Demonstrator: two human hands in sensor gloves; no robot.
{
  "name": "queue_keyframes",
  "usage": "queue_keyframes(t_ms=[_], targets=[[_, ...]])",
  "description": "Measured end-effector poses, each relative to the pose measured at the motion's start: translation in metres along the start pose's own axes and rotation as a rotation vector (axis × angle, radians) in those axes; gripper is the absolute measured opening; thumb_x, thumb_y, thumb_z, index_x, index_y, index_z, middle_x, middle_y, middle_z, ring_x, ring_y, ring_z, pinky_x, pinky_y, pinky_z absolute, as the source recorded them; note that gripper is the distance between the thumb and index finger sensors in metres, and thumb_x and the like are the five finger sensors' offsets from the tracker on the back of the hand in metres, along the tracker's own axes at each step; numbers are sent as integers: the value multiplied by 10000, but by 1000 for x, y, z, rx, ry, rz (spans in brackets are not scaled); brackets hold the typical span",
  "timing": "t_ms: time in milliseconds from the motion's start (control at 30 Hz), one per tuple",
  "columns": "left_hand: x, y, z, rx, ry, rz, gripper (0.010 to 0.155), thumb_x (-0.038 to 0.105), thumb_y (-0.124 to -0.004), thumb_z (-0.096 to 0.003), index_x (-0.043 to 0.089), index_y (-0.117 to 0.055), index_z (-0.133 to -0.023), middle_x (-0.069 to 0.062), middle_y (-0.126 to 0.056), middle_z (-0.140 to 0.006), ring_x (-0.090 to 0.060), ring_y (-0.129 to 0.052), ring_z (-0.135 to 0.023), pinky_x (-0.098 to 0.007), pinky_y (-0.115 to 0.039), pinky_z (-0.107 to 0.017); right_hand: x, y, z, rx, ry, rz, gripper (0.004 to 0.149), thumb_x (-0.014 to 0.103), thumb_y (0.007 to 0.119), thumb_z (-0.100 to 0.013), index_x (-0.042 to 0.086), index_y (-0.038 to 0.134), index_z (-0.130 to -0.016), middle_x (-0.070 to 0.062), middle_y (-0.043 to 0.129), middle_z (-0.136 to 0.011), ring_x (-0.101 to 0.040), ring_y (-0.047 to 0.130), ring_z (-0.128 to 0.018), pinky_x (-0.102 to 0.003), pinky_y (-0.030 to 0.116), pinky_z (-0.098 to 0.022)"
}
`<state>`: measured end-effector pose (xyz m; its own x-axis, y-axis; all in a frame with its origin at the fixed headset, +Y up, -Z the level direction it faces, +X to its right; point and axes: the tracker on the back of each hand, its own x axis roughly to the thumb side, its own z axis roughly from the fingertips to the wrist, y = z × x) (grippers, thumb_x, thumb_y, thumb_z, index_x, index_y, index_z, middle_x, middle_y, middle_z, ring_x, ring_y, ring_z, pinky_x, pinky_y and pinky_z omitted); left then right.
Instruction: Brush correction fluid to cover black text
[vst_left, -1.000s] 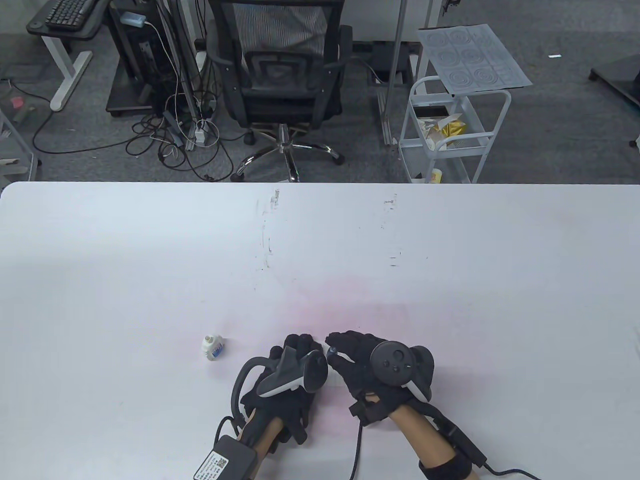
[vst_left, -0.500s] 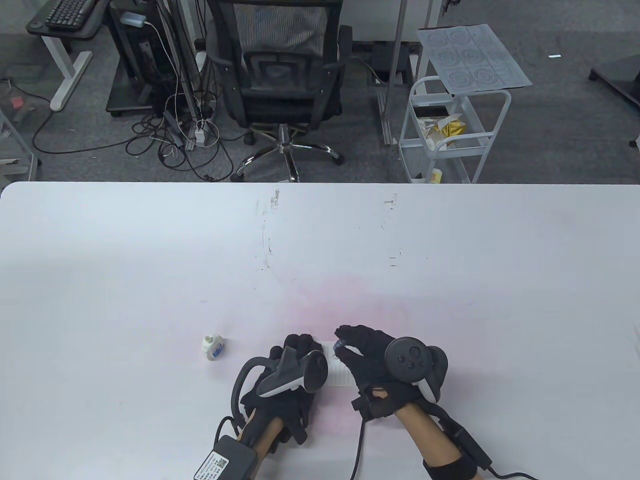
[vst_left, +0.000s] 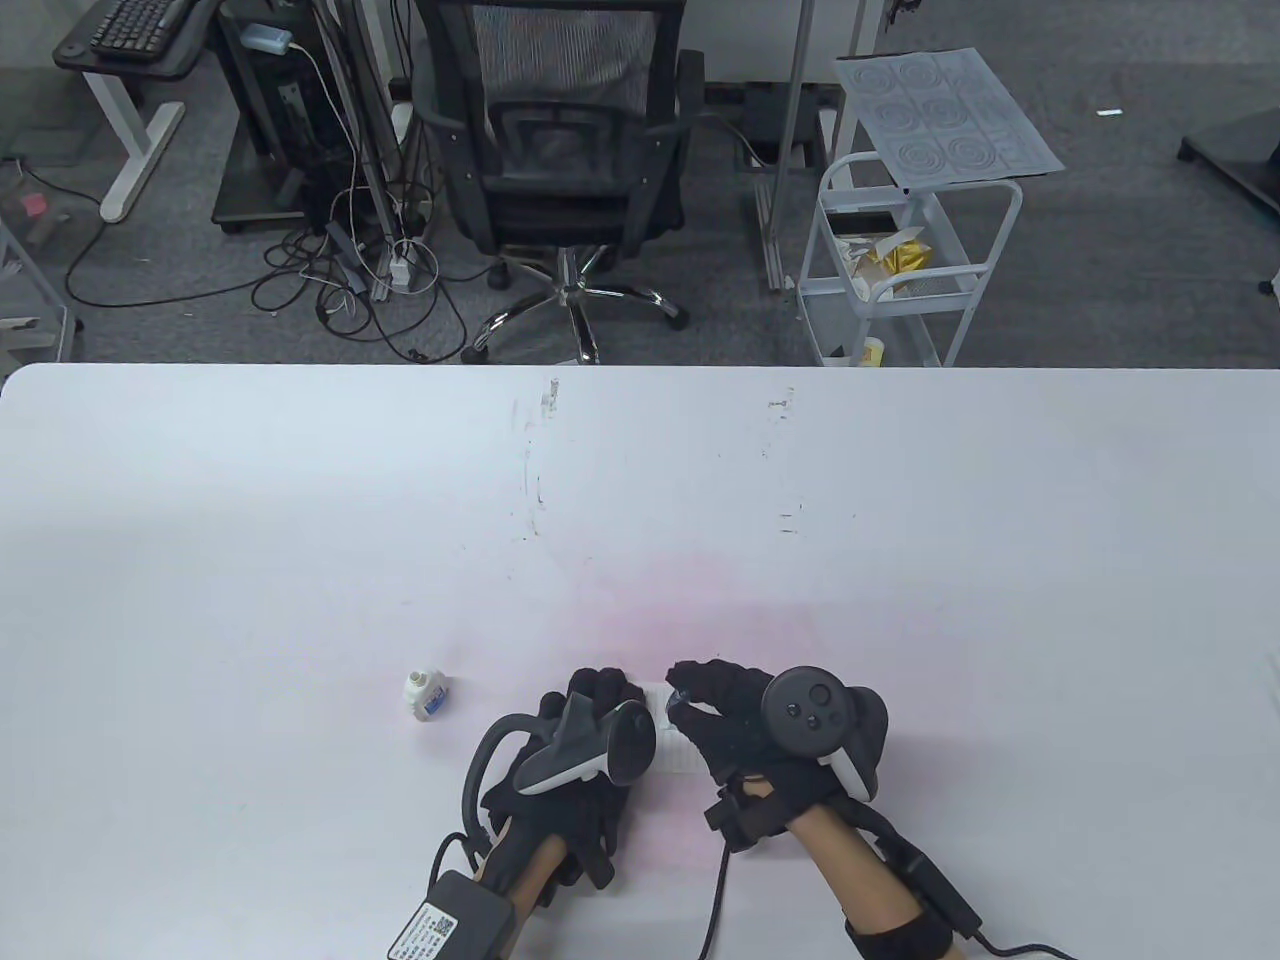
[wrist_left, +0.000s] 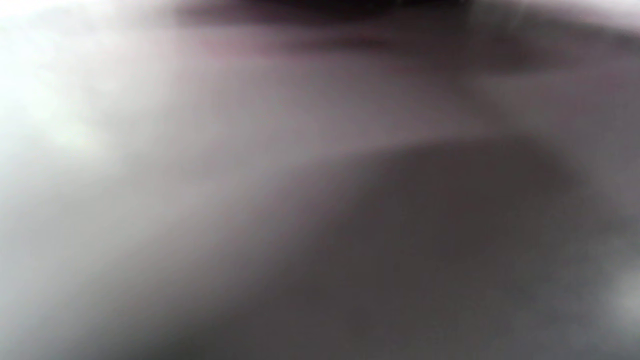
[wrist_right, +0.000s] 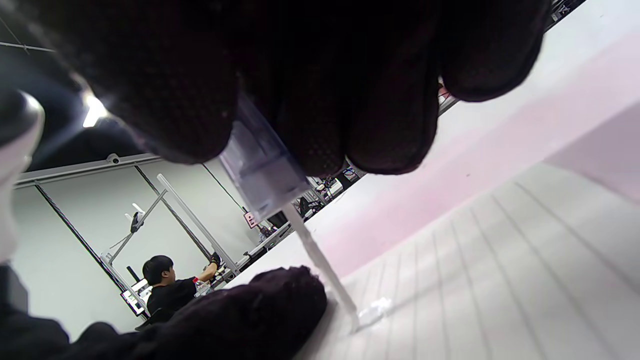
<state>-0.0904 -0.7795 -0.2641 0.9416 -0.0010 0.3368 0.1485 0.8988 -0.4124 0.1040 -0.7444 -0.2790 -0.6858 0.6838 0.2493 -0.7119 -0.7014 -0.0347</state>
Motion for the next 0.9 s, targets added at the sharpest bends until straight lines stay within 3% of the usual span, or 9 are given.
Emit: queue_keyframes(t_ms=[200,433,900], targets=[[0,0,0,-2,1,1,650,460,-485,-528,302,-175,-1078,-9,-124,-1175,-282,-224,-1135,-473,-321,-833,-1,-3,0,-35,-5,43,444,402,933,-313,241,903,-726,-29,950,-694,-323,1017,-580,-561,739,-537],[0,0,0,-2,1,1,651,460,-485,-528,300,-175,-1078,-7,-123,-1175,-283,-222,-1135,-475,-320,-832,-1,-5,0,-77,-10,-34,444,406,932,-315,243,900,-727,-27,949,-694,-315,1021,-577,-557,742,-535],[0,0,0,-2,1,1,651,459,-485,-528,301,-174,-1078,-9,-124,-1174,-283,-223,-1135,-475,-321,-831,-1,1,1,-33,-5,49,445,402,935,-312,238,903,-725,-32,951,-691,-321,1021,-571,-560,742,-532]])
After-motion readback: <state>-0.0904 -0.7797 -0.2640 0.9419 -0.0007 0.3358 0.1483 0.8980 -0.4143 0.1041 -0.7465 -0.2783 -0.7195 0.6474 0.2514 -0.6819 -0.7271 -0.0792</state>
